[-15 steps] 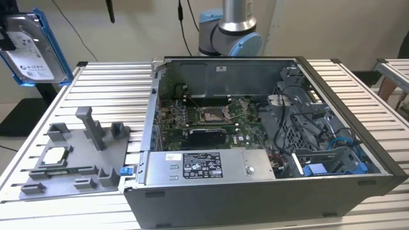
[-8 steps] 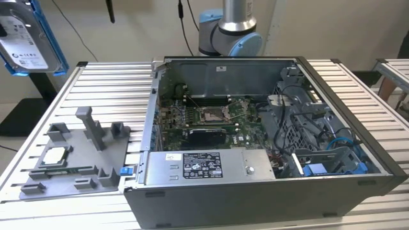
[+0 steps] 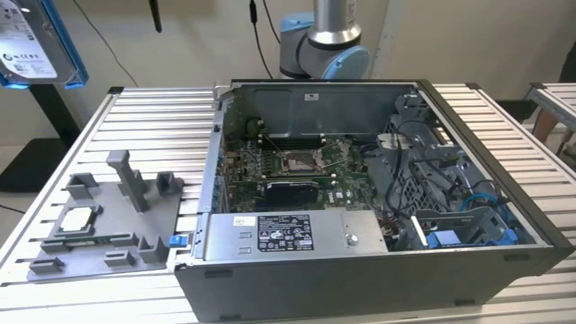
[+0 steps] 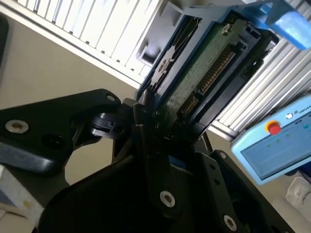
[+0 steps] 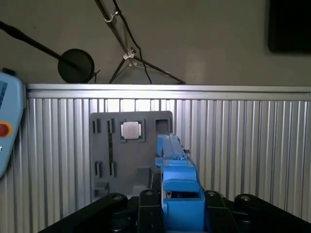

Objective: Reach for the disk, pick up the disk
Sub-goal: 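Pick up the disk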

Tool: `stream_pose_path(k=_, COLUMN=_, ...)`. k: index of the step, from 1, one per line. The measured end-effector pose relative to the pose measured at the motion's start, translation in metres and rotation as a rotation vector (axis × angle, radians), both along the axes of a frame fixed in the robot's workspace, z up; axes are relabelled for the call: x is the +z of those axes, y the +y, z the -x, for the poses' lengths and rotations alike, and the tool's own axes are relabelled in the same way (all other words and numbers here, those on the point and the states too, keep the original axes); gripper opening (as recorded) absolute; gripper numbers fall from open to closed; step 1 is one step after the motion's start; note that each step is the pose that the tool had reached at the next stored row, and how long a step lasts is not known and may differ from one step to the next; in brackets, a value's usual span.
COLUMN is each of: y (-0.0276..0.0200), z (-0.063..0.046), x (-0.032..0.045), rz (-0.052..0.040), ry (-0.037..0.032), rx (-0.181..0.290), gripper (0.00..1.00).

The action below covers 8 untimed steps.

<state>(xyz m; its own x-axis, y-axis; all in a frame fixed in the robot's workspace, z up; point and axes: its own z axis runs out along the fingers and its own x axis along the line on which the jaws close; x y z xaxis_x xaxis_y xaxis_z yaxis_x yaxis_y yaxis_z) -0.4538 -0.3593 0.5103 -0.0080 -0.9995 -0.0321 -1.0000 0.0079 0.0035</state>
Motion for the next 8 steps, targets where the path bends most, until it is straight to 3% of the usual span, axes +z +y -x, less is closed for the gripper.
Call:
stream_pose_path(k=5, y=-0.0001, z=-0.0010, x=0.0002, rz=-0.0001, ry=-0.0003, rx=0.000, gripper=0.00)
stream_pose_path(k=8, y=0.0001, z=-0.0092, x=0.0002, rz=-0.0001, ry=0.0004, rx=0.000, gripper=0.00)
